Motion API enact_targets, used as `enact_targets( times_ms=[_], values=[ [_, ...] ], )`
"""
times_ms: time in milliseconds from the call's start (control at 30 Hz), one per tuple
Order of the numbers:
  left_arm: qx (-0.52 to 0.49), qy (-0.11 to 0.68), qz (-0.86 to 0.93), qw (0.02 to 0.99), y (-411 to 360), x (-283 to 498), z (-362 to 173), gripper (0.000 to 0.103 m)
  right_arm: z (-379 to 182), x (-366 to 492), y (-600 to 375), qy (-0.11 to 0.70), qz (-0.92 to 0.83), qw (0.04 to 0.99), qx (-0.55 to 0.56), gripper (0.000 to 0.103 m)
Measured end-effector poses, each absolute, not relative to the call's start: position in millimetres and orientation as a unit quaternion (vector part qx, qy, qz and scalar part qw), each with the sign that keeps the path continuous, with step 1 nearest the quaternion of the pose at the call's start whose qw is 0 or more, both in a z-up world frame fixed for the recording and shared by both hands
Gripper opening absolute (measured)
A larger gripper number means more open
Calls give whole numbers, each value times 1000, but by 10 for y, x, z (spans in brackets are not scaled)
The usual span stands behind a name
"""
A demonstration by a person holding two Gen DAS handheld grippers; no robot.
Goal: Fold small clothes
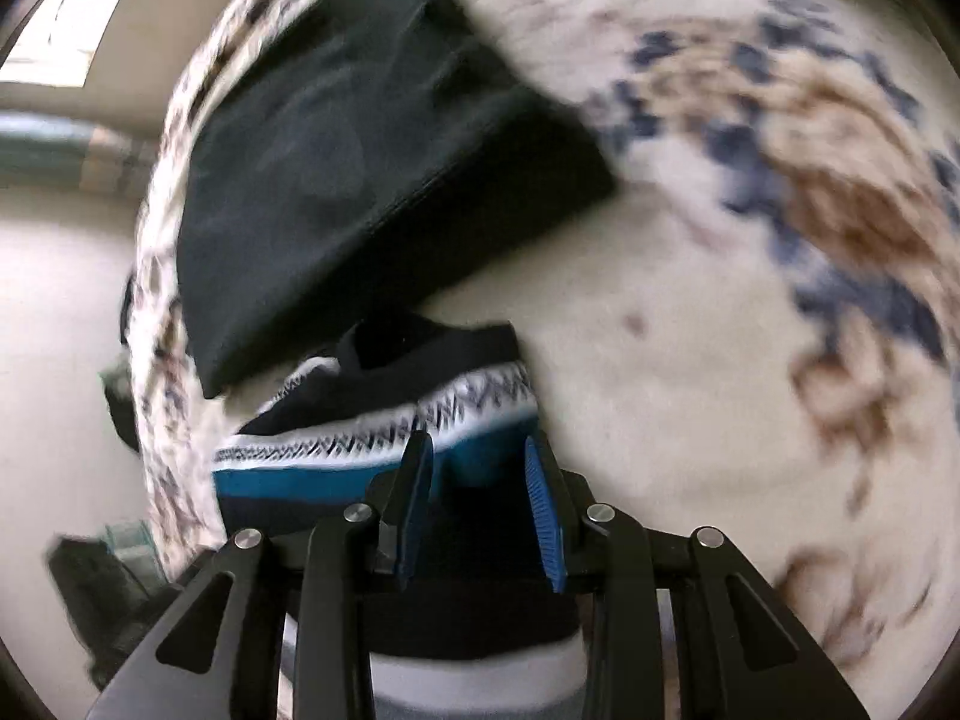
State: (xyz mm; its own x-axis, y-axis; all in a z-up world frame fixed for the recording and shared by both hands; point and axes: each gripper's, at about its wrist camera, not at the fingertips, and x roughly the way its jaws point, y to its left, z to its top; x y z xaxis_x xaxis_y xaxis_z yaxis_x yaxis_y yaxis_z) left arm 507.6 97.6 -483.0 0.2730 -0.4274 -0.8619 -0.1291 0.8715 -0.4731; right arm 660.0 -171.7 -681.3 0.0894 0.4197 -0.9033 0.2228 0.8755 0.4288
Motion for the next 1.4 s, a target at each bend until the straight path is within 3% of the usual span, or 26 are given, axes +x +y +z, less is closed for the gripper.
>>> enact_targets(
  times_ms=[100, 167, 200, 233, 267, 300, 500, 633, 700, 733, 767, 800, 833, 867, 900, 1400],
  values=[
    [-184, 617, -108, 758, 775, 5437, -5020, 58, -6882, 6712, -1580, 673, 76, 713, 183, 33],
    [-155, 621, -103, 761, 710, 5550, -5134, 51, -6863, 6723, -1552, 667, 75, 722, 168, 21],
    [-135, 619, -102, 767, 664, 5588, -5176, 40, -6851, 6712, -1554, 664, 74, 725, 167, 18],
    [-108, 622, -100, 769, 615, 5622, -5209, 22, -6840, 6699, -1565, 660, 71, 728, 170, 11],
    [-94, 613, -105, 777, 585, 5620, -5186, 11, -6817, 6672, -1592, 653, 70, 733, 177, 8],
    [-85, 604, -110, 785, 540, 5619, -5137, 6, -6798, 6654, -1621, 648, 67, 737, 182, 8],
    [-59, 594, -84, 798, 512, 5748, -5147, 5, -6652, 6601, -1795, 608, 53, 757, 233, 6],
    [-135, 610, -64, 778, 698, 5853, -5212, 6, -6841, 6611, -1813, 637, 61, 731, 236, 7],
    [-145, 586, -77, 794, 723, 5749, -5031, 7, -6773, 6601, -1894, 641, 59, 723, 251, 21],
    [-150, 575, -88, 799, 727, 5668, -4932, 8, -6705, 6568, -1949, 638, 61, 721, 262, 37],
    [-151, 568, -92, 803, 732, 5605, -4861, 17, -6630, 6527, -1997, 633, 64, 723, 269, 54],
    [-151, 566, -93, 805, 724, 5516, -4784, 26, -6572, 6496, -2022, 631, 68, 723, 273, 59],
    [-148, 567, -92, 805, 719, 5395, -4711, 53, -6497, 6432, -2047, 633, 76, 719, 277, 65],
    [-149, 569, -94, 803, 723, 5279, -4662, 86, -6428, 6344, -2068, 638, 81, 712, 282, 69],
    [-154, 571, -103, 800, 731, 5160, -4622, 96, -6325, 6205, -2064, 638, 84, 710, 286, 70],
    [-137, 677, -133, 711, 969, 2541, -4387, 99, -5827, 2984, -2044, 709, 26, 630, 315, 74]
  ],
)
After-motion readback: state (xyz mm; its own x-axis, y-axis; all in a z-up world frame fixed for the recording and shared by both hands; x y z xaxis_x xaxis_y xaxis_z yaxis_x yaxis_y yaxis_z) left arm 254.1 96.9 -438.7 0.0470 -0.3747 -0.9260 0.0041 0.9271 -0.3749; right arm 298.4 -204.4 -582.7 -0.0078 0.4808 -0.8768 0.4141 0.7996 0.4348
